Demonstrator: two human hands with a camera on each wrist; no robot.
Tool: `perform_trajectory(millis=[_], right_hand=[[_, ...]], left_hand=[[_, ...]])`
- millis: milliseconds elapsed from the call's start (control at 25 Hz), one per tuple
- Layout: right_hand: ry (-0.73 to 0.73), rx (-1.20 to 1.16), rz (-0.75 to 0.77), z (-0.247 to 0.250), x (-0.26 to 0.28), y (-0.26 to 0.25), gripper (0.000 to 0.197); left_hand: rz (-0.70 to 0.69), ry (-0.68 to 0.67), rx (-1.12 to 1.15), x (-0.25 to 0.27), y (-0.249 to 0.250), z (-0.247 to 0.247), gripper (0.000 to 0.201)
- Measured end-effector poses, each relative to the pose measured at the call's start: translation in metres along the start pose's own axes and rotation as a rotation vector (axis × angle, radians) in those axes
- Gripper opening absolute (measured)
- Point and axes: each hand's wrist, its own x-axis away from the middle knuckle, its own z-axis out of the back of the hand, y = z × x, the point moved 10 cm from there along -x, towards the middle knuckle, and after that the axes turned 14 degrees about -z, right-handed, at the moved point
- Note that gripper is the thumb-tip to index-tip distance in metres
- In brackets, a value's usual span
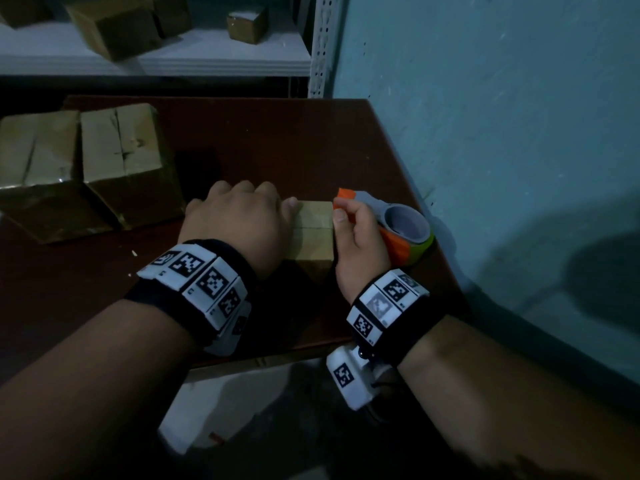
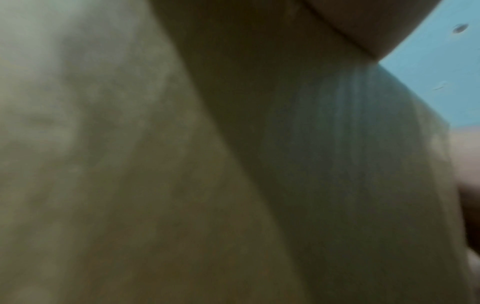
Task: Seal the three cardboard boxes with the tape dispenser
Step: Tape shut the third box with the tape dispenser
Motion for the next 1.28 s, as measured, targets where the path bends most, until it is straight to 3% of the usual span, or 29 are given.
perform_trajectory(millis=[200,360,480,560,680,840,920,960,1120,1200,1280], right_hand=[[-0.042,0.059,-0.111,-0.007,0.002,0.011,0.031],[0.07,0.005,-0.058,0.011,0.004,-0.019,0.041],[-0.098,-0.107,-0.129,-0.007,0.004,-0.032,0.055],[-0.206,-0.129,-0.202,-0.024,0.003,-0.03,0.056],[-0.237,-0.097,-0.213,-0.036,-0.006,-0.021,0.055],[-0.266,-0.173,-0.237,-0.044,-0.013,-0.01,0.066],[-0.281,-0.169,-0.251,-0.044,-0.014,-0.009,0.077],[-0.283,-0.148,-0.242,-0.044,-0.015,-0.009,0.074],[-0.243,-0.083,-0.183,-0.042,-0.016,-0.012,0.031],[-0.219,-0.073,-0.164,-0.04,-0.015,-0.011,0.029],[-0.228,-0.038,-0.162,-0.039,-0.014,-0.011,0.039]], left_hand=[[-0.002,-0.01,0.01,0.002,0.003,0.002,0.051],[-0.026,-0.024,0.106,-0.001,-0.002,-0.001,0.049],[-0.011,-0.026,0.164,-0.003,-0.005,-0.005,0.044],[-0.013,0.049,0.218,-0.005,-0.008,0.0,0.038],[0.027,0.193,0.386,-0.002,-0.026,0.012,0.041],[0.082,0.119,0.6,0.005,-0.044,-0.002,0.06],[0.114,0.191,0.698,0.008,-0.05,-0.005,0.062],[0.153,0.238,0.745,0.01,-0.055,-0.005,0.061],[0.26,0.337,0.901,0.018,-0.066,-0.009,0.046],[0.243,0.352,0.953,0.019,-0.067,-0.009,0.041],[0.207,0.328,0.945,0.018,-0.064,-0.009,0.039]])
